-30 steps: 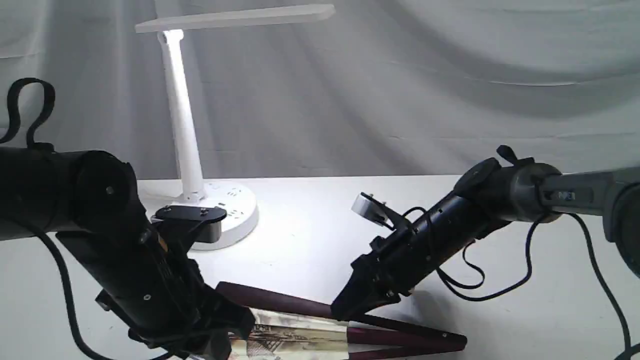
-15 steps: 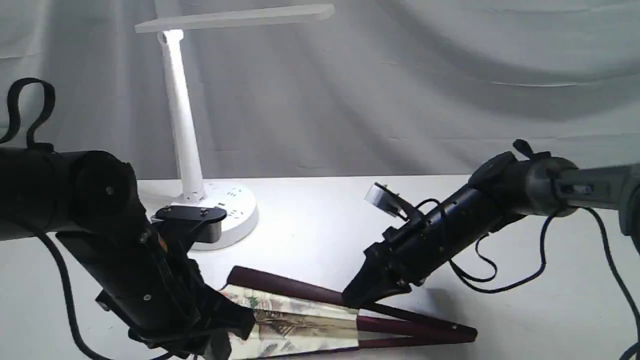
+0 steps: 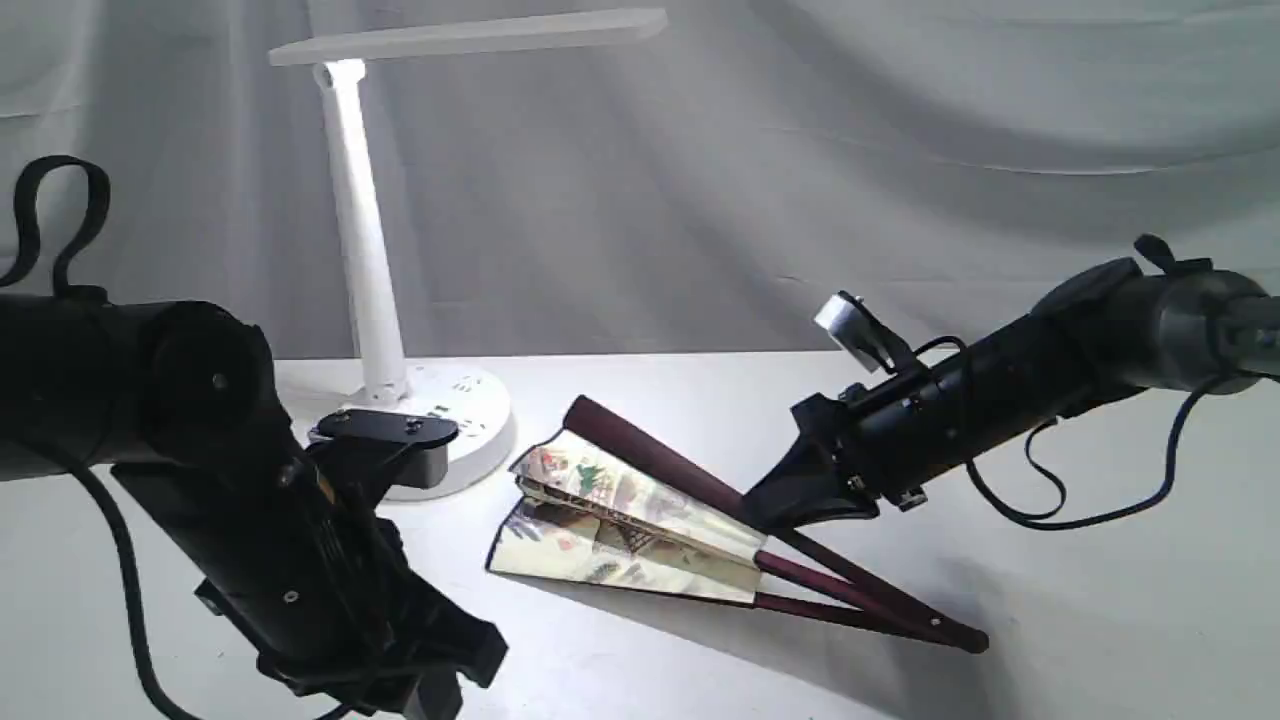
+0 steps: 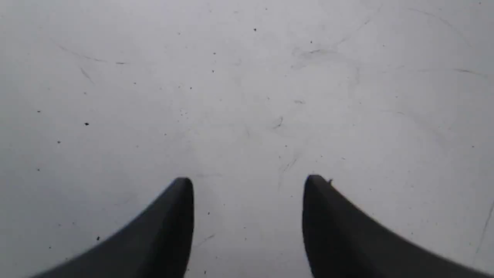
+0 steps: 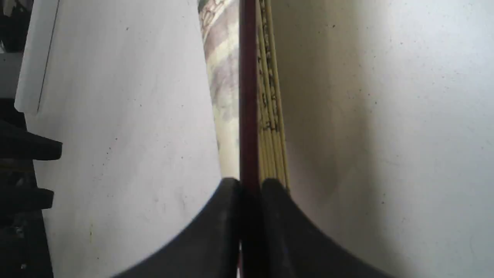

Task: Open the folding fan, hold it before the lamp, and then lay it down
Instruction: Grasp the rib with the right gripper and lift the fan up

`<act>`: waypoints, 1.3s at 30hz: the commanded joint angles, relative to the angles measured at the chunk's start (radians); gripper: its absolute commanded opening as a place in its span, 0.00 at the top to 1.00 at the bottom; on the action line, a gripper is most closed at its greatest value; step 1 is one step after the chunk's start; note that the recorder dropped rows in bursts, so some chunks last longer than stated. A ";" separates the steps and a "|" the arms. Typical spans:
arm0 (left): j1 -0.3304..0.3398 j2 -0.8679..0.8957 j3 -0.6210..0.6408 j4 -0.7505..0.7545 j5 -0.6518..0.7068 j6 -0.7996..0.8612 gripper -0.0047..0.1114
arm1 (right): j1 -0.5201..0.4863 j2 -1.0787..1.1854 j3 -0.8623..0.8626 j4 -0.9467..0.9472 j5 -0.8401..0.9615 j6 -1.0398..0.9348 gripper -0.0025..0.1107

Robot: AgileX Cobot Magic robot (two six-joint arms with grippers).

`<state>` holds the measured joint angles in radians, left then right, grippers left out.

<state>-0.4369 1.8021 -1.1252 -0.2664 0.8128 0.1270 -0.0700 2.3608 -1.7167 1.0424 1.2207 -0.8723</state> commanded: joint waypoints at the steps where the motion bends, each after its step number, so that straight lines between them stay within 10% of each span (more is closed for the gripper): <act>1: 0.001 -0.011 0.002 -0.008 -0.005 0.009 0.58 | -0.003 -0.041 0.028 -0.001 0.000 0.014 0.98; 24: 0.001 -0.011 0.002 0.128 -0.050 0.007 0.64 | -0.133 -0.315 0.328 0.024 0.000 0.005 0.98; 39: -0.003 -0.011 0.167 0.121 -0.760 0.038 0.64 | -0.189 -0.440 0.454 0.112 0.000 -0.025 0.98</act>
<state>-0.4369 1.8021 -0.9960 -0.1345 0.1527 0.1557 -0.2516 1.9358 -1.2677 1.1250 1.2160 -0.8835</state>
